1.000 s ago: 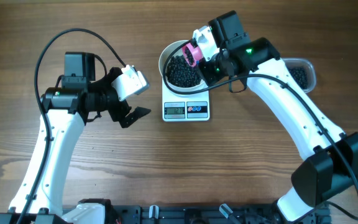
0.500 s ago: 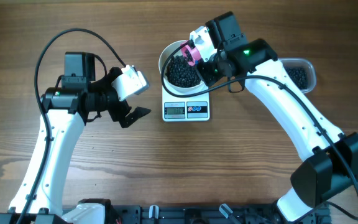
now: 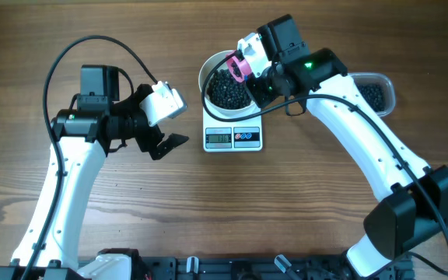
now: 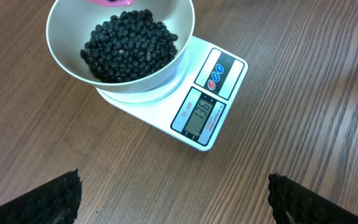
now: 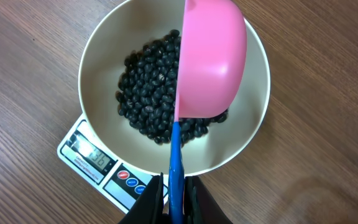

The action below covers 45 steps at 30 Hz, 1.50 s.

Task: Scoop item into bowl and weigh 150g on scale
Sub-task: 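Hold the scoop over the white bowl and tip beans in slowly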

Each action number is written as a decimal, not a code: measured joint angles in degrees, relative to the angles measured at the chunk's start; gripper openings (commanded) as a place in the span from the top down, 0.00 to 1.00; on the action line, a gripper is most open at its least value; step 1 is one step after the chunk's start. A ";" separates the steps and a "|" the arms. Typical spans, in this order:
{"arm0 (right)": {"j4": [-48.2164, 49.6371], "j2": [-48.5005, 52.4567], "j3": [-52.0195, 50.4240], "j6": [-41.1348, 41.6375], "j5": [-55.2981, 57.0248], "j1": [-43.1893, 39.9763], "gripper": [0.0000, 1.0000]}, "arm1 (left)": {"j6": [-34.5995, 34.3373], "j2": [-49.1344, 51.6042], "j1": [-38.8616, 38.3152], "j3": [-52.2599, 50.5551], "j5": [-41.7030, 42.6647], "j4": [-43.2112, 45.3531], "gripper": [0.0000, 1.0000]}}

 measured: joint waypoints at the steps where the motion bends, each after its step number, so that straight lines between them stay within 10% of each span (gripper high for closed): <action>1: 0.00 0.00 0.00 0.00 0.00 0.00 0.96 | 0.00 0.00 0.00 0.00 0.00 0.00 0.00; 45: 0.02 0.00 0.00 -5.79 10.47 4.07 0.96 | 0.00 0.00 0.00 0.00 0.02 0.00 0.00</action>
